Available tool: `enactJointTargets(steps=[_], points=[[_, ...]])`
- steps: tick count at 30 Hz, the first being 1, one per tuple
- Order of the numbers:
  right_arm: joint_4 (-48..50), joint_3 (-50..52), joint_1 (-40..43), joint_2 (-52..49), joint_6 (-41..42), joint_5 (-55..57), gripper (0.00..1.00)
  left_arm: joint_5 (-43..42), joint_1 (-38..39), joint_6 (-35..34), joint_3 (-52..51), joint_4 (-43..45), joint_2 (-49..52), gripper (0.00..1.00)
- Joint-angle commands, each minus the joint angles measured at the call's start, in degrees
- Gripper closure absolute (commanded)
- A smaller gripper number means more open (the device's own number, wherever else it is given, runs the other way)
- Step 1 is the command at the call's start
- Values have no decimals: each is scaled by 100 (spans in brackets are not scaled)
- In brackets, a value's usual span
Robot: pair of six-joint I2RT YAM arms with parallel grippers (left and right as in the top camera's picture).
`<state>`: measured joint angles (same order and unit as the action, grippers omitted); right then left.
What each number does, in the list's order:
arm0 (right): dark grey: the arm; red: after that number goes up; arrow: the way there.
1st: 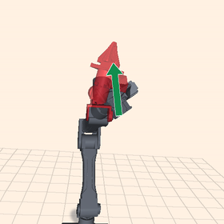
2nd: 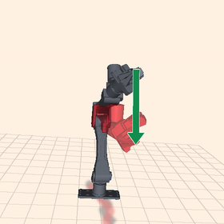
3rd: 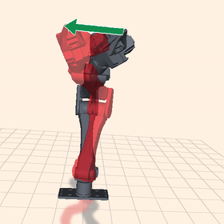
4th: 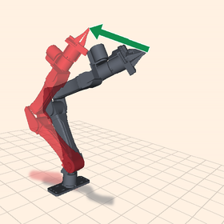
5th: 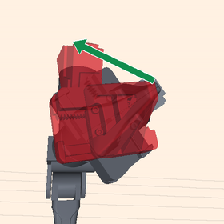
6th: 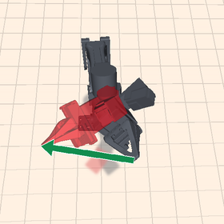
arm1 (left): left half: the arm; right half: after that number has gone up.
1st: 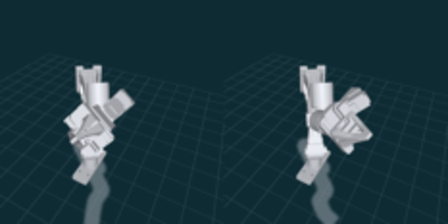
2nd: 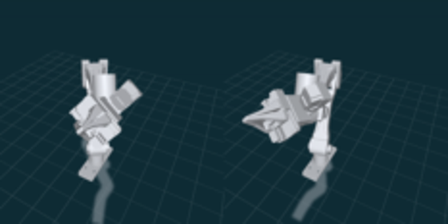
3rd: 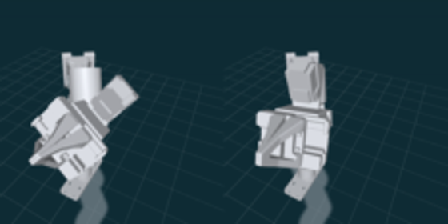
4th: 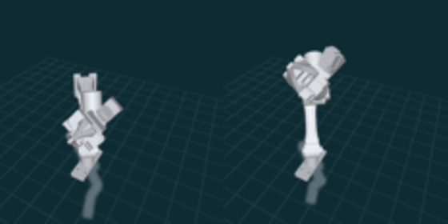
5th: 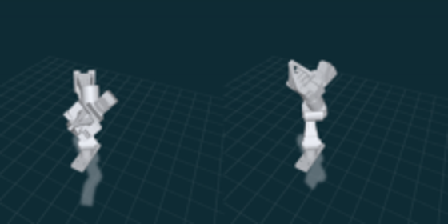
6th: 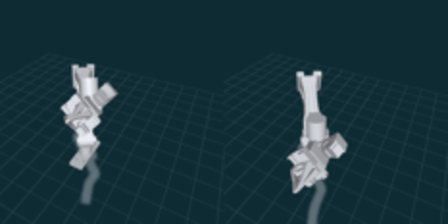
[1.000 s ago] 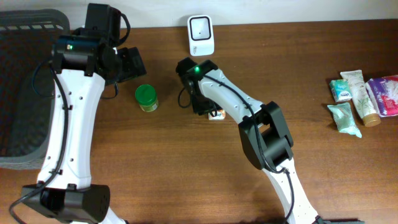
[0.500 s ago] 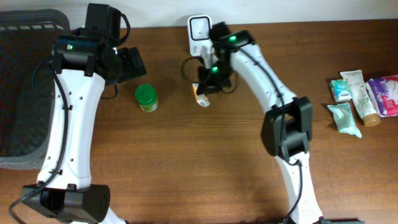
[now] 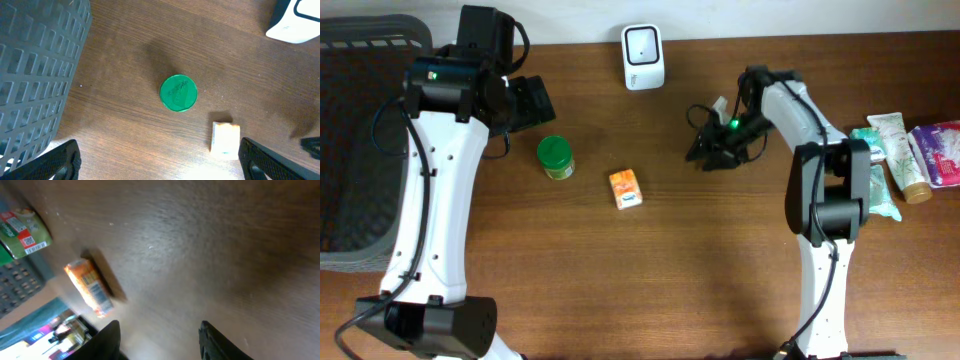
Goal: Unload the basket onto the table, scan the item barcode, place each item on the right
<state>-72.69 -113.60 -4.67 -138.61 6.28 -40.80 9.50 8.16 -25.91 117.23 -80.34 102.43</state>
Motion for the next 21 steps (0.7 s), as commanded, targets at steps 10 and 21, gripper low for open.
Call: enactJointTargets(steps=[10, 21], points=[[236, -479, -2157, 608, 551, 1939, 52, 44, -35, 74, 50, 7, -79, 1], [844, -468, -3268, 227, 1572, 3567, 52, 42, -35, 74, 50, 7, -79, 1]])
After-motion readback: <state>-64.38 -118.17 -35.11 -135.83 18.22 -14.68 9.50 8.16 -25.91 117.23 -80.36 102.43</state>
